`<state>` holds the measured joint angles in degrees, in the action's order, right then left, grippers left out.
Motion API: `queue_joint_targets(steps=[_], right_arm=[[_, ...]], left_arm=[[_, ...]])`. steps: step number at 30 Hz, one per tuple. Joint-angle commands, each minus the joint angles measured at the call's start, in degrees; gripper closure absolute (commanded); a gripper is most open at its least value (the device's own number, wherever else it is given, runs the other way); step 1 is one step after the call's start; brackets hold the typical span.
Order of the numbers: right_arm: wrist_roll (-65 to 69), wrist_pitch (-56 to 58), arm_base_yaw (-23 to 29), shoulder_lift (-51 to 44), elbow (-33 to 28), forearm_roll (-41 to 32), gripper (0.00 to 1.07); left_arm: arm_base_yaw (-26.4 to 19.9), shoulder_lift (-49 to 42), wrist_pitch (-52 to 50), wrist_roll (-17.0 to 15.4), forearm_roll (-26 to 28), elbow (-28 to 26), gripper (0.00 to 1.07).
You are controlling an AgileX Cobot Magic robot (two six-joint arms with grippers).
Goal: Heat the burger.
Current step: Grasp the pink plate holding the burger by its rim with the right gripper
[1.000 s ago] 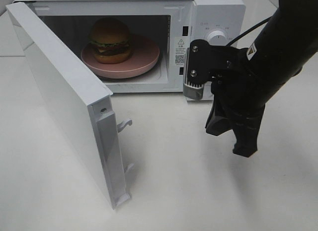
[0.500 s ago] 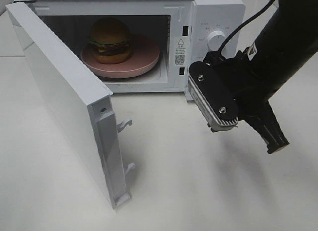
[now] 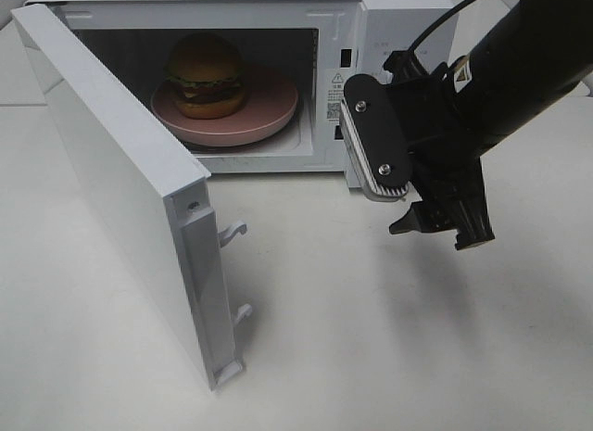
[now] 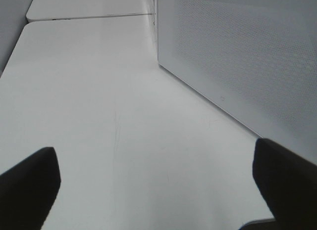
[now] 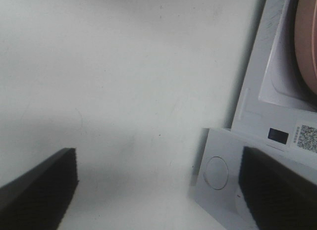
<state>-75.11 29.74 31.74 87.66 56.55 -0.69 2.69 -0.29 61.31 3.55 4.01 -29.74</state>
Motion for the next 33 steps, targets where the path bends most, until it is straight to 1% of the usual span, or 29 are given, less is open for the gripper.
queue_joint_targets(steps=[1,4,6,7,9,12,14,15,17,20,22,33], right_arm=[[1.5,-1.2,-0.2,0.2,0.6,0.1,0.05],[1.5,-1.3,-0.2,0.3,0.8,0.1,0.06],[1.5,-1.7,0.4,1.7,2.7,0.3,0.08],[1.5,-1.7,0.4,1.7,2.7,0.3,0.08],[1.5,-1.9,1.6,3.1,4.5,1.9,0.08],[1.5,-1.9,2.1,3.6,5.1,2.3,0.08],[1.5,-2.7,3.2,6.6,7.8,3.1,0.09],[1.5,-2.7,3.2,6.6,7.8,3.1,0.09],[1.5,-3.4,3.9,8.5,9.8,3.3,0.10],[1.5,-3.5,4.0,9.0,10.4,3.3,0.10],[1.5,-5.0,4.9,11.4,12.6,3.9,0.11],[1.4,-10.0,5.1,16.8,17.0,4.8,0.14]], left_arm=[[-0.1,-0.9,-0.1,0.0,0.5,0.2,0.08],[-0.1,-0.9,-0.1,0.0,0.5,0.2,0.08],[-0.1,-0.9,-0.1,0.0,0.5,0.2,0.08],[-0.1,-0.9,-0.1,0.0,0.5,0.2,0.08],[-0.1,-0.9,-0.1,0.0,0.5,0.2,0.08],[-0.1,-0.9,-0.1,0.0,0.5,0.2,0.08],[-0.1,-0.9,-0.1,0.0,0.5,0.2,0.08],[-0.1,-0.9,-0.1,0.0,0.5,0.2,0.08],[-0.1,-0.9,-0.1,0.0,0.5,0.2,0.08],[-0.1,-0.9,-0.1,0.0,0.5,0.2,0.08],[-0.1,-0.9,-0.1,0.0,0.5,0.2,0.08],[-0.1,-0.9,-0.1,0.0,0.5,0.2,0.08]])
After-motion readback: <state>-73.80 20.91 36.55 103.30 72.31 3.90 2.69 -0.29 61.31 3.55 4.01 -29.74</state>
